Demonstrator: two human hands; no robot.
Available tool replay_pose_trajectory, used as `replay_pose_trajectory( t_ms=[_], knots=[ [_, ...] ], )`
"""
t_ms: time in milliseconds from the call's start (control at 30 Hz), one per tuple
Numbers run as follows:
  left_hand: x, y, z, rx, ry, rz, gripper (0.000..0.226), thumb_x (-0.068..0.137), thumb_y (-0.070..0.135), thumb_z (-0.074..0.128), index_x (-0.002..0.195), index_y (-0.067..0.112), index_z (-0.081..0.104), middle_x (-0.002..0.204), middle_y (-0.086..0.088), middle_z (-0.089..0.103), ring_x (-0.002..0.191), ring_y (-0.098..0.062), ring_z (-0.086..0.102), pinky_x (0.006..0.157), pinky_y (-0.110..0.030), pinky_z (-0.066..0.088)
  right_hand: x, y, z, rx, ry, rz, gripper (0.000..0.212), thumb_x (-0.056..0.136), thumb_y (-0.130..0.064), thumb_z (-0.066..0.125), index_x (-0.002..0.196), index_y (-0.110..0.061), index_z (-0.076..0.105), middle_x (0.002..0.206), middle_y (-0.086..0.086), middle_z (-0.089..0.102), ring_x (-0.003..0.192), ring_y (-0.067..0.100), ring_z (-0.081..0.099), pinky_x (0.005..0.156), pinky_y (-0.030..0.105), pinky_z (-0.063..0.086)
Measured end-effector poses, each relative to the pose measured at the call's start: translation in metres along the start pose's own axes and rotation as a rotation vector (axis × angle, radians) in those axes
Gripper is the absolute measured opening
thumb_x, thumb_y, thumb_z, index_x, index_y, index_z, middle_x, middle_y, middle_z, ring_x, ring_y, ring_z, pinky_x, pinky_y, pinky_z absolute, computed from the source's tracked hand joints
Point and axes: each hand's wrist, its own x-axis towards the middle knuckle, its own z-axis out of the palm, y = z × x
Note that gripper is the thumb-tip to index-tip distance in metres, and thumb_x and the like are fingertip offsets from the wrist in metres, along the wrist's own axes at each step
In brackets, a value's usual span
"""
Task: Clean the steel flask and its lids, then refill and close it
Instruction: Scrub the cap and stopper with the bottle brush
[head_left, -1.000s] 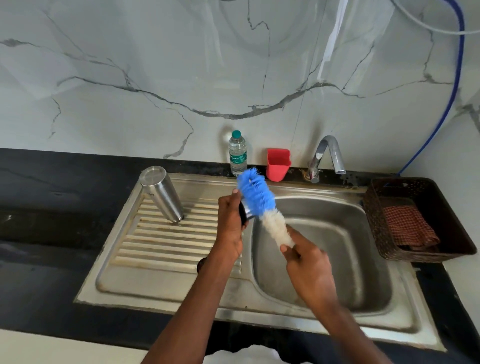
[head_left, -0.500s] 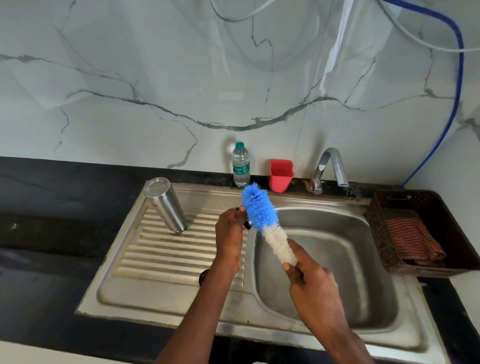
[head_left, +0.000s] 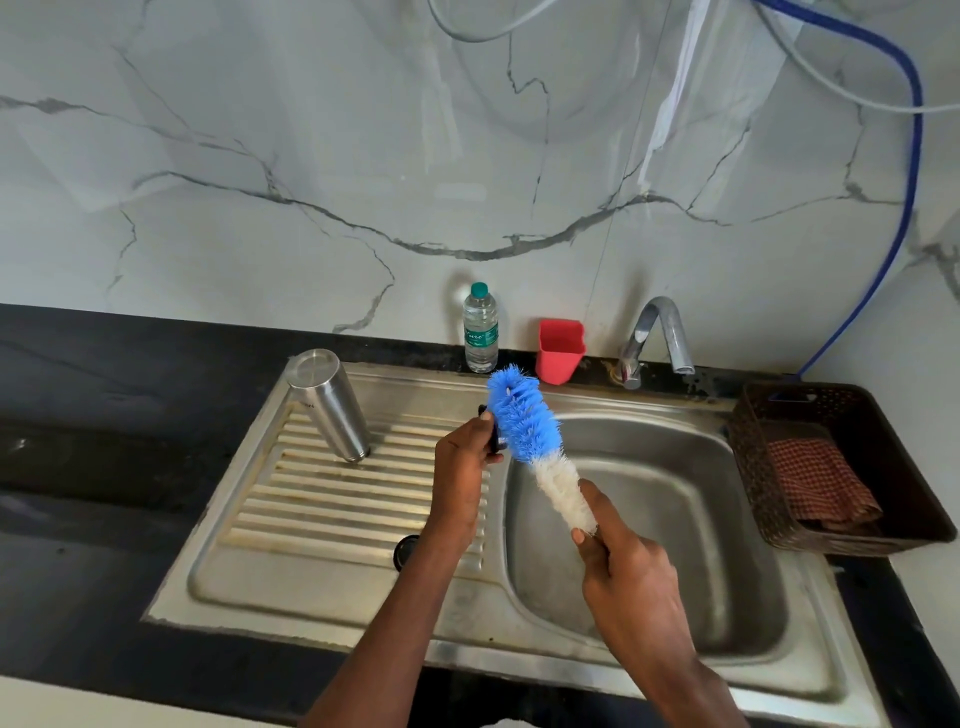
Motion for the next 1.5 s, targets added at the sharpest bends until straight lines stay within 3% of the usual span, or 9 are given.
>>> replay_pose_trajectory(
  t_ms=[167, 300, 433, 600, 900, 1033, 1233, 1367, 1500],
  knots=[
    [-0.007, 0.005, -0.001, 0.128, -0.127, 0.114, 0.041, 0.110, 0.046, 0.046, 0.107, 0.022, 0.080, 0.107, -0.002, 0.082, 0.108, -0.019, 0.076, 0.094, -0.030, 0.059, 0.013, -0.014, -0.016, -0.063, -0.048, 0.041, 0.054, 0.103, -0.021, 0.055, 0.150, -0.045, 0.043, 0.085, -0.005, 0.067, 0.066, 0.009, 0.058, 0.059, 0.025, 0.042],
    [0.001, 0.005, -0.016, 0.364, -0.173, 0.219, 0.076, 0.100, 0.076, 0.044, 0.092, 0.006, 0.072, 0.082, -0.002, 0.069, 0.080, -0.015, 0.061, 0.079, -0.036, 0.048, 0.041, -0.013, -0.037, -0.042, -0.067, 0.059, 0.058, 0.098, -0.022, 0.060, 0.141, -0.058, 0.046, 0.104, -0.004, 0.075, 0.089, 0.019, 0.068, 0.075, 0.034, 0.054],
    [0.004, 0.016, -0.030, 0.353, -0.154, 0.185, 0.055, 0.107, 0.064, 0.037, 0.113, 0.030, 0.080, 0.104, 0.010, 0.081, 0.104, -0.007, 0.073, 0.090, -0.022, 0.054, 0.024, -0.017, -0.038, -0.209, -0.110, -0.045, 0.064, 0.099, -0.021, 0.057, 0.150, -0.054, 0.035, 0.092, -0.001, 0.071, 0.078, 0.020, 0.067, 0.070, 0.038, 0.054],
    [-0.010, 0.008, -0.022, 0.506, -0.211, 0.173, 0.058, 0.102, 0.067, 0.046, 0.060, 0.028, 0.055, 0.062, 0.015, 0.047, 0.064, -0.004, 0.045, 0.064, -0.027, 0.037, 0.040, -0.018, -0.030, -0.295, -0.144, -0.005, 0.062, 0.098, -0.026, 0.056, 0.150, -0.053, 0.034, 0.110, 0.009, 0.074, 0.092, 0.032, 0.071, 0.080, 0.043, 0.058],
    [0.009, 0.001, -0.039, 0.391, -0.254, 0.086, 0.066, 0.092, 0.084, 0.048, 0.089, 0.021, 0.067, 0.093, 0.002, 0.068, 0.090, -0.015, 0.061, 0.088, -0.028, 0.045, 0.063, -0.025, -0.051, -0.292, -0.215, -0.046, 0.053, 0.098, -0.024, 0.054, 0.143, -0.052, 0.047, 0.115, -0.002, 0.072, 0.100, 0.025, 0.070, 0.083, 0.038, 0.055],
    [0.006, 0.014, -0.043, 0.063, -0.259, -0.048, 0.066, 0.100, 0.061, 0.045, 0.121, 0.007, 0.074, 0.118, -0.016, 0.077, 0.116, -0.031, 0.072, 0.108, -0.046, 0.050, 0.107, -0.003, -0.054, 0.478, -0.552, 0.333, 0.033, 0.105, -0.010, 0.052, 0.124, -0.034, 0.064, 0.057, -0.003, 0.044, 0.037, 0.006, 0.033, 0.037, 0.013, 0.025],
    [0.011, 0.012, -0.045, -0.345, -0.318, -0.266, 0.084, 0.099, 0.074, 0.031, 0.136, 0.008, 0.067, 0.148, -0.021, 0.060, 0.135, -0.034, 0.057, 0.123, -0.066, 0.018, 0.112, 0.036, -0.023, 1.205, -0.933, 0.463, 0.011, 0.093, -0.013, 0.066, 0.095, -0.017, 0.055, 0.061, -0.001, 0.035, 0.037, 0.001, 0.027, 0.034, 0.008, 0.023],
    [0.014, 0.019, -0.035, -0.528, -0.379, -0.362, 0.093, 0.098, 0.076, 0.030, 0.156, 0.006, 0.047, 0.157, -0.019, 0.051, 0.149, -0.035, 0.046, 0.122, -0.071, 0.018, 0.100, 0.054, 0.002, 1.524, -0.988, 0.511, 0.025, 0.080, -0.013, 0.087, 0.081, -0.014, 0.062, 0.061, -0.003, 0.038, 0.041, 0.003, 0.022, 0.032, 0.013, 0.019],
    [0.013, 0.017, -0.031, -0.682, -0.432, -0.430, 0.099, 0.093, 0.080, 0.037, 0.157, 0.006, 0.046, 0.161, -0.018, 0.047, 0.151, -0.034, 0.042, 0.119, -0.077, 0.015, 0.091, 0.062, 0.013, 1.599, -0.929, 0.536, 0.039, 0.077, -0.010, 0.089, 0.097, -0.014, 0.055, 0.062, -0.002, 0.037, 0.043, 0.004, 0.021, 0.031, 0.014, 0.023]
  ],
)
